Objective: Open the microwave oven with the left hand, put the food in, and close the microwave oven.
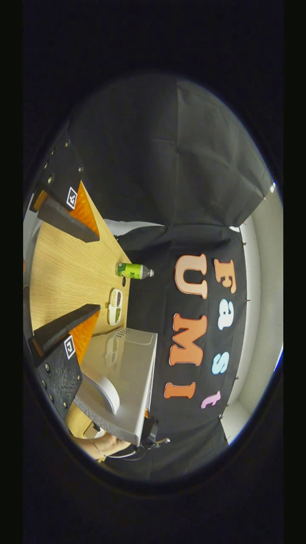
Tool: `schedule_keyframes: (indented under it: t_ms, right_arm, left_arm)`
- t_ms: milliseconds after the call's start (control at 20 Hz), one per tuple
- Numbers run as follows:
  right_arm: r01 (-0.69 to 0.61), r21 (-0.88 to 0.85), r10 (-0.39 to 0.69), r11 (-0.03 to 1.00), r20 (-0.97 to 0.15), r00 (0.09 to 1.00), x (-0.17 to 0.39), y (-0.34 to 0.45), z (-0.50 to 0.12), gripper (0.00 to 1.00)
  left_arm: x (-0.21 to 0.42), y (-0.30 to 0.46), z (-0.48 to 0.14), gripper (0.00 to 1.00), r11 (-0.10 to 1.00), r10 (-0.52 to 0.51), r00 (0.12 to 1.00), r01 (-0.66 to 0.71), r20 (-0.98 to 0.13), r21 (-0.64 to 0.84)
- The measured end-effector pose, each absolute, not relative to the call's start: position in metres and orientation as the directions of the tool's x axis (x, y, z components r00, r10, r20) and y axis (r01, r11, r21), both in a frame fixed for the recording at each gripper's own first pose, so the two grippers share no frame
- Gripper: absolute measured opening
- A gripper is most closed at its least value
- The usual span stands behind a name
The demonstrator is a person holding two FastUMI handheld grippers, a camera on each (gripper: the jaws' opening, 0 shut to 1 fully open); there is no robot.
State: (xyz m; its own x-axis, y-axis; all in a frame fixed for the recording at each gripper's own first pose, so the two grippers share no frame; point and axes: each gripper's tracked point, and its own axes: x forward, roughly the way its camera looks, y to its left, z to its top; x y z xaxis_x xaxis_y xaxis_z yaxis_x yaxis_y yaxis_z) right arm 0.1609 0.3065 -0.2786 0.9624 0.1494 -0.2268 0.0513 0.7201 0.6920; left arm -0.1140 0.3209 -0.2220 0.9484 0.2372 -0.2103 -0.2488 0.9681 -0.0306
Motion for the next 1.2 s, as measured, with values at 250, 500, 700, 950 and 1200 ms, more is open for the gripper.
schedule_keyframes:
  t_ms: [250,500,700,950,1200]
  right_arm:
    - [0.106,0.657,0.076,0.746,-0.242,0.967,0.198,0.310,-0.311,0.16]
    - [0.173,0.597,0.001,0.783,-0.280,0.960,0.210,0.298,-0.328,0.20]
    - [0.182,0.516,-0.023,0.837,-0.299,0.954,0.211,0.286,-0.329,0.65]
    - [0.134,0.401,-0.010,0.906,-0.296,0.955,0.189,0.276,-0.317,0.94]
    - [0.020,0.288,0.062,0.957,-0.273,0.960,0.152,0.268,-0.280,0.94]
  left_arm:
    - [-0.106,0.335,-0.227,0.91,0.965,0.251,0.943,-0.262,-0.217,-0.021]
    - [-0.100,0.339,-0.234,0.91,0.961,0.258,0.939,-0.274,-0.229,-0.040]
    - [-0.098,0.336,-0.236,0.91,0.962,0.257,0.938,-0.272,-0.234,-0.032]
    - [-0.102,0.333,-0.234,0.91,0.960,0.266,0.935,-0.279,-0.235,-0.020]
    - [-0.107,0.333,-0.234,0.91,0.958,0.281,0.933,-0.285,-0.224,0.015]
